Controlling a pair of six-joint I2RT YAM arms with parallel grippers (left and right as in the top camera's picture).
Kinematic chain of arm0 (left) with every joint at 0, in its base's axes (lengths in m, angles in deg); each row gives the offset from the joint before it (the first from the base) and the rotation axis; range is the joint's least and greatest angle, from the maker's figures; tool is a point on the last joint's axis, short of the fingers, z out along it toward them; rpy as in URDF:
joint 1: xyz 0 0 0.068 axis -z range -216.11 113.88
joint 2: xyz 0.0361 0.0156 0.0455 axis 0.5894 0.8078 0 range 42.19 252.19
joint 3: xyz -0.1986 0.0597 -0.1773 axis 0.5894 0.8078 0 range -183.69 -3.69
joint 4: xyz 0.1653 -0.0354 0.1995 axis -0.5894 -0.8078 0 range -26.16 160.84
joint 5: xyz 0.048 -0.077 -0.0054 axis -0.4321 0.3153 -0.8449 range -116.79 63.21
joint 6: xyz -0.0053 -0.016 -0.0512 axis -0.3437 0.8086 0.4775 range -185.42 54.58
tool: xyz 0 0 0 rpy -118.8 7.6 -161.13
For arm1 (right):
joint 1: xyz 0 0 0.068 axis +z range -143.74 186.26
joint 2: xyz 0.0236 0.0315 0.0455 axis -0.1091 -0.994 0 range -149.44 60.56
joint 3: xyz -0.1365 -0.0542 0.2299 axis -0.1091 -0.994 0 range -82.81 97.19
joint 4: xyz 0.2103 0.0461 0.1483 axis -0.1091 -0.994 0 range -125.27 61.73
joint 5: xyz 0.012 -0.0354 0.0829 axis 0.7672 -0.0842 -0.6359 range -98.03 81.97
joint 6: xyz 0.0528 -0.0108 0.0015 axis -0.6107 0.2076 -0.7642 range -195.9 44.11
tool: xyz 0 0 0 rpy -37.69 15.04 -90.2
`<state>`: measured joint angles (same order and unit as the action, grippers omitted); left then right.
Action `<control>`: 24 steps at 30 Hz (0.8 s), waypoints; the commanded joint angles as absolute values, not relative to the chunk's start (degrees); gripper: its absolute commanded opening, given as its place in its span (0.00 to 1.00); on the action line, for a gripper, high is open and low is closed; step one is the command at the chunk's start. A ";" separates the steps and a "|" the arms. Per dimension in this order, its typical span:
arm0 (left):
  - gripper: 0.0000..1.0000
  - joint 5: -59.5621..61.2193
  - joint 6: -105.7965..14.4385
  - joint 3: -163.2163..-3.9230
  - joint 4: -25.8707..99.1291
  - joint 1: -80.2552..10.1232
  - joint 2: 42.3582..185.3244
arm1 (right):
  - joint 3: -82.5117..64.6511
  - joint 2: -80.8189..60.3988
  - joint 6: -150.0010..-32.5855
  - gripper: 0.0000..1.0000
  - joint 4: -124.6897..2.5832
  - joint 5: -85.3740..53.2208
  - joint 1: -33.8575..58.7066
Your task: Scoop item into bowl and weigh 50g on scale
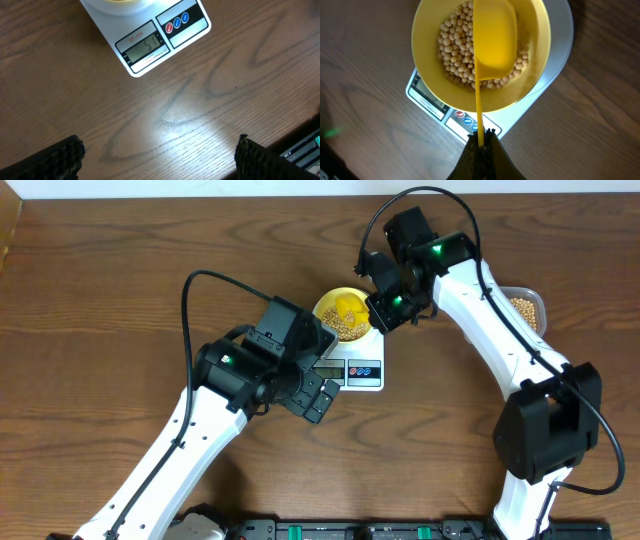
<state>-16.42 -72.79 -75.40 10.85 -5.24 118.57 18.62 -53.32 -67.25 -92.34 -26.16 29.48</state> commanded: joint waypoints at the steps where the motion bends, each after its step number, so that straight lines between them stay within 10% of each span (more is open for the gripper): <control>1: 0.98 -16.57 -72.90 -76.14 10.72 -5.18 118.11 | 18.55 -53.78 -65.55 0.01 -92.47 -24.63 29.68; 24: 0.98 -16.57 -72.90 -76.14 10.72 -5.18 118.11 | 18.55 -53.89 -62.51 0.01 -93.92 -24.44 31.52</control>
<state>-16.42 -72.79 -75.40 10.85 -5.24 118.57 18.62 -53.32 -63.69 -93.57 -24.87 30.84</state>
